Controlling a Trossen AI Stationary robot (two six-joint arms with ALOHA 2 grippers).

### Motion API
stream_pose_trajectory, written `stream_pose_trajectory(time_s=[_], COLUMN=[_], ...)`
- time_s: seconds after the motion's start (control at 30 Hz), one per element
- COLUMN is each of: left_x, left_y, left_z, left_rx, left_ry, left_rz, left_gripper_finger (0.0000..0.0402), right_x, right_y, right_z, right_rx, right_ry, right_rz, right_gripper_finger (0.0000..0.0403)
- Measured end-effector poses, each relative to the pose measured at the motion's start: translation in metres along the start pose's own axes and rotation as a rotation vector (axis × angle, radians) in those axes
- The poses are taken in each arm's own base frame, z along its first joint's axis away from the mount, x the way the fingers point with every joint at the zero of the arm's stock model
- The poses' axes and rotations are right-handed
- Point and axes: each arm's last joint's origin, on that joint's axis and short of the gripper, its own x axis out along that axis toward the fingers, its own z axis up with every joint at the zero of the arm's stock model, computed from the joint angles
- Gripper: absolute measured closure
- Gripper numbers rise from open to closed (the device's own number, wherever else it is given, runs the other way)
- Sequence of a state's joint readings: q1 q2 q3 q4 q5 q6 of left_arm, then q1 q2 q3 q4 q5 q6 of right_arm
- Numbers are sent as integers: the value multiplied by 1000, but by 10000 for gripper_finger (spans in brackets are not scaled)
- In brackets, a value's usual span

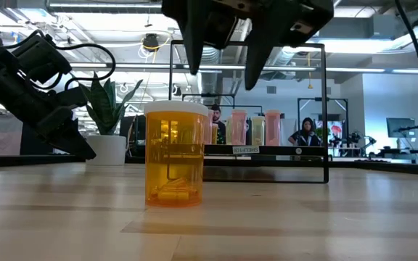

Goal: Pick and place medicine bottles onto shelf by color
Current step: Put the orange pill bottle on the shelf aligned with the other orange pill bottles

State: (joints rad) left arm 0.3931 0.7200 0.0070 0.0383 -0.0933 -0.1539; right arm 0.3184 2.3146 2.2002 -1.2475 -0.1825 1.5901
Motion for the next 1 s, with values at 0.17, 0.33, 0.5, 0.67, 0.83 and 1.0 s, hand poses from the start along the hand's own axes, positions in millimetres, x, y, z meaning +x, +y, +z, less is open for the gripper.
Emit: stream_pose_trajectory(time_s=[0.17,0.33,0.5,0.67,0.83,1.0], left_x=[0,0,0,0,0,0], left_y=[0,0,0,0,0,0], left_z=[0,0,0,0,0,0], left_rx=[0,0,0,0,0,0], left_ry=[0,0,-1,0,0,0], left_rz=[0,0,0,0,0,0], left_gripper_finger=[111,111,111,111,111,111], right_x=[-1,1,2,3,3,3], right_y=[3,3,4,5,5,7], right_z=[-4,-11,-17,-23,-22,-22], right_rx=[-56,-106,-194,-248,-245,-212], right_ry=[-5,-19,-63,-106,-128,-131], right_rz=[33,33,41,50,50,68], right_gripper_finger=[162,162,142,106,60,13])
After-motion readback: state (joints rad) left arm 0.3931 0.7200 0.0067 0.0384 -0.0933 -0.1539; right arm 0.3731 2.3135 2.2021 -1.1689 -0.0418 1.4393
